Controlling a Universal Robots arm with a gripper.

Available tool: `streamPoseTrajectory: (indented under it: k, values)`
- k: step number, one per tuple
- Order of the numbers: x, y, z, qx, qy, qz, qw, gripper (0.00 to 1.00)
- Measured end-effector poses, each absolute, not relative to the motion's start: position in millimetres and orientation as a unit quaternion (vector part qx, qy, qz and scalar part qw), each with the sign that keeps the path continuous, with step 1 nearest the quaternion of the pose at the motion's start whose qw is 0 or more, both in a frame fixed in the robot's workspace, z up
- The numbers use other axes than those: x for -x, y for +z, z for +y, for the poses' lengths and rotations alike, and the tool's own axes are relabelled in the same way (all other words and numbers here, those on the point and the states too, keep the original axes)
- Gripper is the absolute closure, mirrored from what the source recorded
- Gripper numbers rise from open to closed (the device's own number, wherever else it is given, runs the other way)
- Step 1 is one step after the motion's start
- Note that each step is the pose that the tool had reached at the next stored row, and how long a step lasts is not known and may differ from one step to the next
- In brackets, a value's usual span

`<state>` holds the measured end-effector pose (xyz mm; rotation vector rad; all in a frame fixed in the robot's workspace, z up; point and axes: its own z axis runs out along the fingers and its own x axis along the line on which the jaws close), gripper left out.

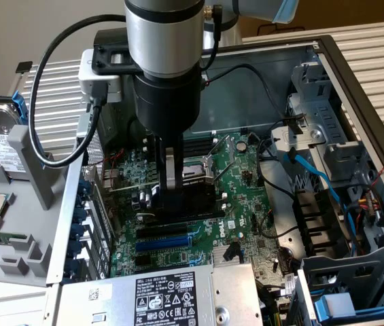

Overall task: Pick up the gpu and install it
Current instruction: 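Insert the gpu into the slot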

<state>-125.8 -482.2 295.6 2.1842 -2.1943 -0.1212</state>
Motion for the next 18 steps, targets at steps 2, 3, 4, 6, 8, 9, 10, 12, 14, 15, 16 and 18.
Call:
streamPoseTrajectory:
  k: [2,3,4,6,8,9,10,12,14,15,16,18]
  values:
    - [126.0,295.0,-482.2,-0.705,-0.039,-0.708,0.022,0.73]
    - [126.0,294.9,-482.2,-0.705,-0.039,-0.708,0.023,0.73]
    - [126.1,295.0,-482.2,-0.705,-0.039,-0.708,0.023,0.73]
    - [126.8,294.5,-482.1,-0.705,-0.039,-0.708,0.023,0.73]
    - [127.5,293.8,-481.8,-0.705,-0.039,-0.708,0.024,0.73]
    - [127.7,293.3,-481.4,-0.705,-0.039,-0.708,0.025,0.73]
    - [127.6,292.6,-481.0,-0.705,-0.039,-0.708,0.026,0.73]
    - [127.8,291.5,-479.6,-0.704,-0.04,-0.708,0.028,0.73]
    - [127.9,290.0,-477.6,-0.704,-0.04,-0.708,0.031,0.73]
    - [127.9,289.5,-477.1,-0.704,-0.04,-0.708,0.033,0.73]
    - [128.0,289.1,-476.9,-0.704,-0.04,-0.708,0.033,0.73]
    - [128.7,288.3,-476.8,-0.704,-0.04,-0.708,0.034,0.73]
